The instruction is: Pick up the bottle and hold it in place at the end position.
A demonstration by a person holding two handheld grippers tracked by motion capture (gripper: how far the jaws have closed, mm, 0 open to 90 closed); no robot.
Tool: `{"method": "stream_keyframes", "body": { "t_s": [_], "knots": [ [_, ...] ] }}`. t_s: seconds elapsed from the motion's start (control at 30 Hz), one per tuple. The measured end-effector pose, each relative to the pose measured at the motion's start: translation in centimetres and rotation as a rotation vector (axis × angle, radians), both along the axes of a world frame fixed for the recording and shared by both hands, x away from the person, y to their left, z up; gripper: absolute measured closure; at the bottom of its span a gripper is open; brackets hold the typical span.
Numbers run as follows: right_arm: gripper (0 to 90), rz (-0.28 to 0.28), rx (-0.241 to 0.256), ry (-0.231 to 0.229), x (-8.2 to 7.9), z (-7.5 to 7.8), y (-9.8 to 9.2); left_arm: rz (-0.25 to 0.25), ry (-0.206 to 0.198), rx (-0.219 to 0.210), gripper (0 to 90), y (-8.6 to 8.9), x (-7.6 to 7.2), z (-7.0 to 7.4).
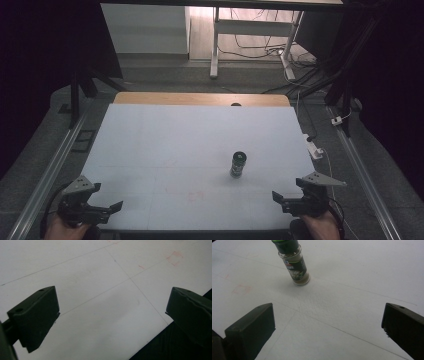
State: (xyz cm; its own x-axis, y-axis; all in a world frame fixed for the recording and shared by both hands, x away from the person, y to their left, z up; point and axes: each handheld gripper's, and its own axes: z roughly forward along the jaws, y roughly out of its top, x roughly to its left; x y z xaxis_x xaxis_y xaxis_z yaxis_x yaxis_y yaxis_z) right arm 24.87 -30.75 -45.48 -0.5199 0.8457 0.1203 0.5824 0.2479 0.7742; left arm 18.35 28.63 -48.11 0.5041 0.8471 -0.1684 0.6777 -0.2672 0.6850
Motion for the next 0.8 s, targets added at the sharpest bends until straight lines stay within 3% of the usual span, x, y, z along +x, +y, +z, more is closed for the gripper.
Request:
{"method": "stream_keyframes", "body": {
  "t_s": [0.37,0.7,0.8],
  "knots": [
    [0.4,0.009,-0.020,0.062,0.13,-0.16,0.06,-0.009,0.009,0.003,0.0,-0.10,0.11,-0.02],
    [0.0,0.013,-0.072,0.059,0.11,-0.26,0.55,-0.010,0.010,-0.006,0.2,-0.01,0.09,-0.02],
    [0.0,0.009,-0.066,0.055,0.08,-0.22,0.42,-0.012,0.012,-0.010,0.2,0.02,0.11,-0.02]
  ]
}}
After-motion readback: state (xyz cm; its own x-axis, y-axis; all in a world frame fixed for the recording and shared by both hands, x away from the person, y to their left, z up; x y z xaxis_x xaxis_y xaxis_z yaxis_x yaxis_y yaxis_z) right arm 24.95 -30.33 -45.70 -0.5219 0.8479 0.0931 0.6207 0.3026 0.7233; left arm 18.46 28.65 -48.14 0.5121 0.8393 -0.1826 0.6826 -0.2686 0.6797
